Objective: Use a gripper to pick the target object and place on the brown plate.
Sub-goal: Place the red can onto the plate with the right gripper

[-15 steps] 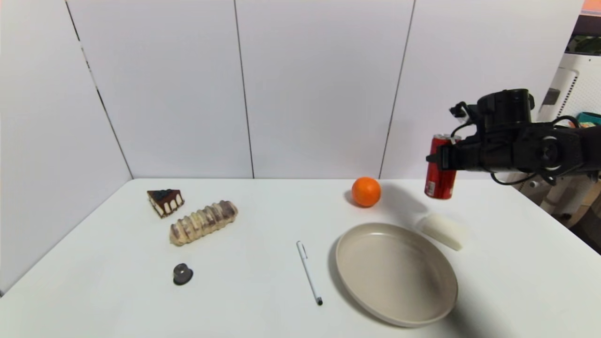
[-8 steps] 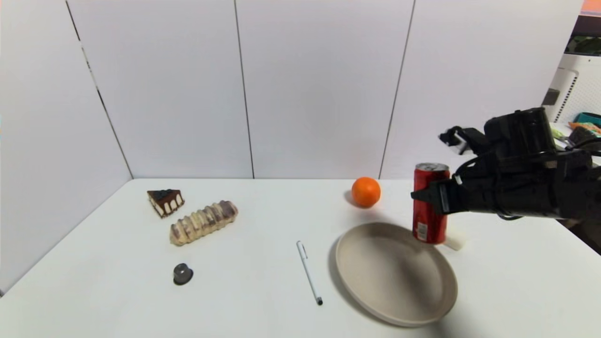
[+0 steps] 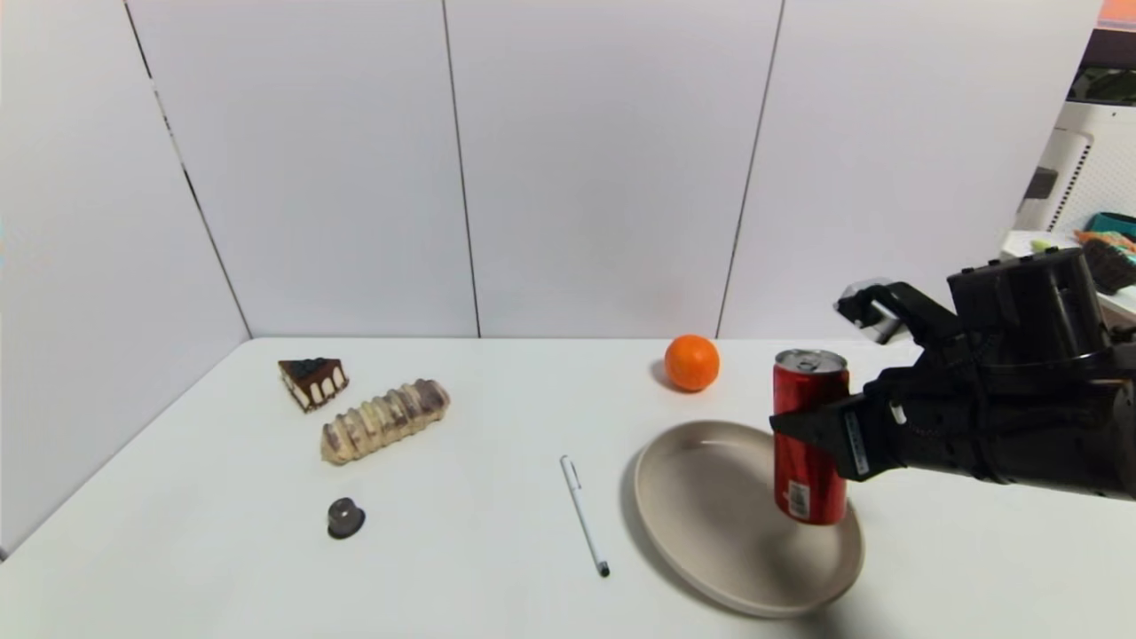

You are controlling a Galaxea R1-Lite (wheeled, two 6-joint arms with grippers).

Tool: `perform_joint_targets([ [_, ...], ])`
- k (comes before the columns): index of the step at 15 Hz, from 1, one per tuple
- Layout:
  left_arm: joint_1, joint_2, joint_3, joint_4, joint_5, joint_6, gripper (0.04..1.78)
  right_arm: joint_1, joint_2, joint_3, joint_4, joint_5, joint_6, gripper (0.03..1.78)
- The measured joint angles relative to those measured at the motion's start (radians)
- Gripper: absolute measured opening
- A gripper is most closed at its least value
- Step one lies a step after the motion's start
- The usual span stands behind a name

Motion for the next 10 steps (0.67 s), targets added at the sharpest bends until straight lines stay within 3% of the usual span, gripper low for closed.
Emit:
perform_joint_targets([
  [2, 0.000, 0.000, 0.000, 0.000, 0.000, 0.000, 1.69, 0.007, -0.017, 0.066, -0.068, 0.038, 0.003, 0.89],
  [5, 0.000, 0.000, 0.000, 0.000, 0.000, 0.000, 1.69, 0.012, -0.035, 0.180, -0.257, 0.120, 0.005, 0.89],
  [10, 0.000, 0.000, 0.000, 0.000, 0.000, 0.000, 1.69, 0.022, -0.046, 0.294, -0.476, 0.173, 0.005, 0.89],
])
